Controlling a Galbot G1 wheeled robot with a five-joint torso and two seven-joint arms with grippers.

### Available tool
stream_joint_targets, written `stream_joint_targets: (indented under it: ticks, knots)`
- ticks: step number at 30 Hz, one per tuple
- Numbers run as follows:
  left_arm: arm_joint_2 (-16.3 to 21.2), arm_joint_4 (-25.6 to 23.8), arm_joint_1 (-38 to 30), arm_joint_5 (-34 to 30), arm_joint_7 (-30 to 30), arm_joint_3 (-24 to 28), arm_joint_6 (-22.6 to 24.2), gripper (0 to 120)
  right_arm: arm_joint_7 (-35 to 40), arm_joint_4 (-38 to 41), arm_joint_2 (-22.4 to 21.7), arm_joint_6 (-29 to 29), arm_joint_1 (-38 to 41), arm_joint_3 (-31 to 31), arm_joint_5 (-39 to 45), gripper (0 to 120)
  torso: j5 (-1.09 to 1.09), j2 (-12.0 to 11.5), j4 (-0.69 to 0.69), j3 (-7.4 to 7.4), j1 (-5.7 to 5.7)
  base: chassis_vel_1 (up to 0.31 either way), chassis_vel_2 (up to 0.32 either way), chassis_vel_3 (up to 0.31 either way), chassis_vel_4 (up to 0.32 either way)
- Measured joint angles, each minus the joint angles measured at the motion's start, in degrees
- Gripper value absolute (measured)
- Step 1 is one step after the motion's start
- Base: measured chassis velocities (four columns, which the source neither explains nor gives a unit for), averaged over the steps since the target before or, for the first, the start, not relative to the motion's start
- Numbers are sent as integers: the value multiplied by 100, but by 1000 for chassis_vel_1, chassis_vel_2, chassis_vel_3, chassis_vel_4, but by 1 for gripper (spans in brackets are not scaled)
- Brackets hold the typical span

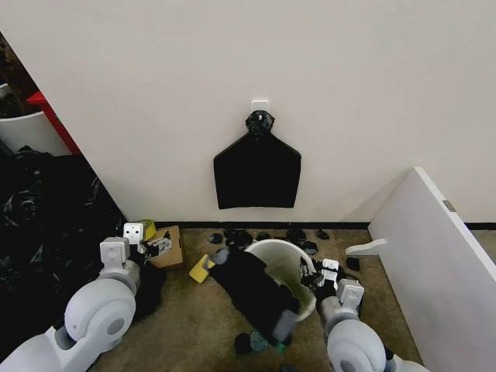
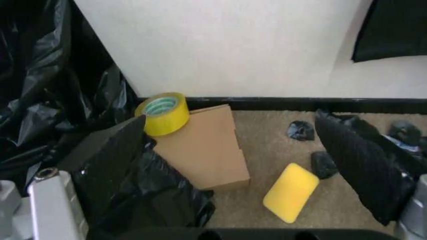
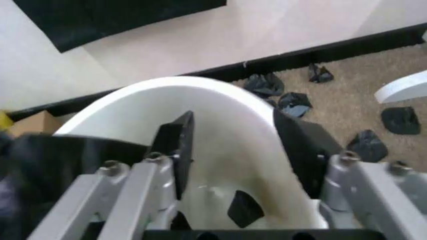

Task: Place the garbage bag over the trash bin.

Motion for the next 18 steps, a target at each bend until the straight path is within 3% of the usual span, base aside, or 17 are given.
stream_joint_targets:
  ticks: [2,4,6,7,8,9,10,11,14,18]
  knots:
    - [30,96,-44,3,1,33,-16,100,-274,-35,-27,90,30,37,-374,57,1,0,0,0,0,0,0,0,0]
    - [41,112,-47,3,1,35,-20,100,-354,-40,-41,114,30,41,-448,59,1,0,0,0,0,0,0,0,0]
    - [82,171,-54,4,1,39,-37,100,-946,-96,-180,357,32,55,-888,66,1,0,0,0,0,0,0,0,0]
    - [128,280,-50,17,2,40,-84,100,-1911,-282,-397,914,36,57,-1452,73,0,0,0,0,0,0,0,0,0]
    - [128,280,-50,17,2,40,-84,100,-1911,-282,-397,914,36,57,-1452,73,0,0,0,0,0,0,0,0,0]
    - [149,413,-27,51,1,53,-149,100,-3166,-541,-575,1442,72,69,-1977,82,0,0,0,0,0,0,0,0,0]
    - [150,478,-16,62,1,62,-182,100,-3526,-624,-614,1530,98,70,-2115,86,0,0,0,0,0,0,0,0,0]
    - [150,478,-16,62,1,62,-182,100,-3526,-624,-614,1530,98,70,-2115,86,0,0,0,0,0,0,0,0,0]
    - [112,673,32,68,-8,78,-314,100,-4602,-877,-688,1573,222,60,-2347,98,0,0,1,0,0,0,0,0,0]
    - [82,734,91,68,-46,102,-444,100,-5175,-1034,-709,1468,310,34,-2362,100,0,0,0,0,0,0,0,0,0]
